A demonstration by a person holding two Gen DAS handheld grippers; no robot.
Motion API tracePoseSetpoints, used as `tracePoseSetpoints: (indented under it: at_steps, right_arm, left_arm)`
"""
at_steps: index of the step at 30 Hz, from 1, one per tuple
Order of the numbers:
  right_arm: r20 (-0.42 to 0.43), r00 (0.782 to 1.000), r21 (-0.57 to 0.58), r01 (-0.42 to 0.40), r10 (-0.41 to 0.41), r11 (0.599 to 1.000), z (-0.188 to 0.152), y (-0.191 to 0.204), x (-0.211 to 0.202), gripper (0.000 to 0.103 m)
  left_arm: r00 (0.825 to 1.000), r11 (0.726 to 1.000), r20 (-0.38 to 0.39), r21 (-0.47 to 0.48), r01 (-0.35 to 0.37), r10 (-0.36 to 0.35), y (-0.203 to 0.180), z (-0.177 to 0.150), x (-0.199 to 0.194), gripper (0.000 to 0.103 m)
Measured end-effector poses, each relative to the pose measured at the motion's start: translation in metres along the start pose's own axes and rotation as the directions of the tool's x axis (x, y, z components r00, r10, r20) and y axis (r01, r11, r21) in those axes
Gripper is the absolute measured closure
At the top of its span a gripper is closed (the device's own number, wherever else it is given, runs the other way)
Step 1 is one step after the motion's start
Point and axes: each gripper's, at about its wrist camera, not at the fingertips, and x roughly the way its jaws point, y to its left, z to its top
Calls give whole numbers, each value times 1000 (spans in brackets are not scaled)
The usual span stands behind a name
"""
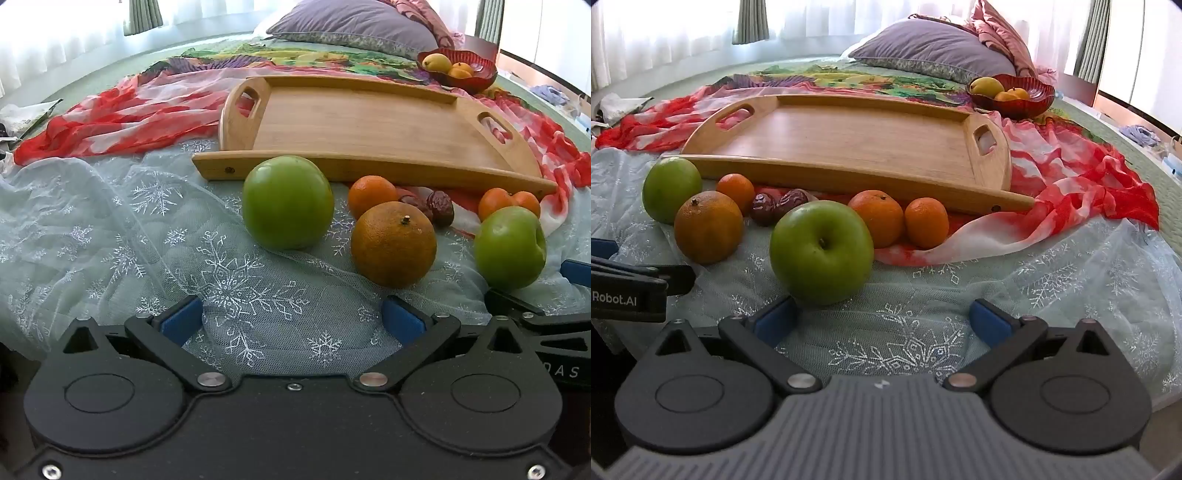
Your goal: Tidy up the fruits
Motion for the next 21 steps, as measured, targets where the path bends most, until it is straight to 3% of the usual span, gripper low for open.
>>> tracePoseSetpoints:
  at_steps: [21]
  right_arm:
    - [8, 1000, 3, -3, 3, 1000, -1, 1, -1, 0]
  left_arm:
    - [1000, 1000, -6, -3, 3, -3, 0, 0, 0, 0]
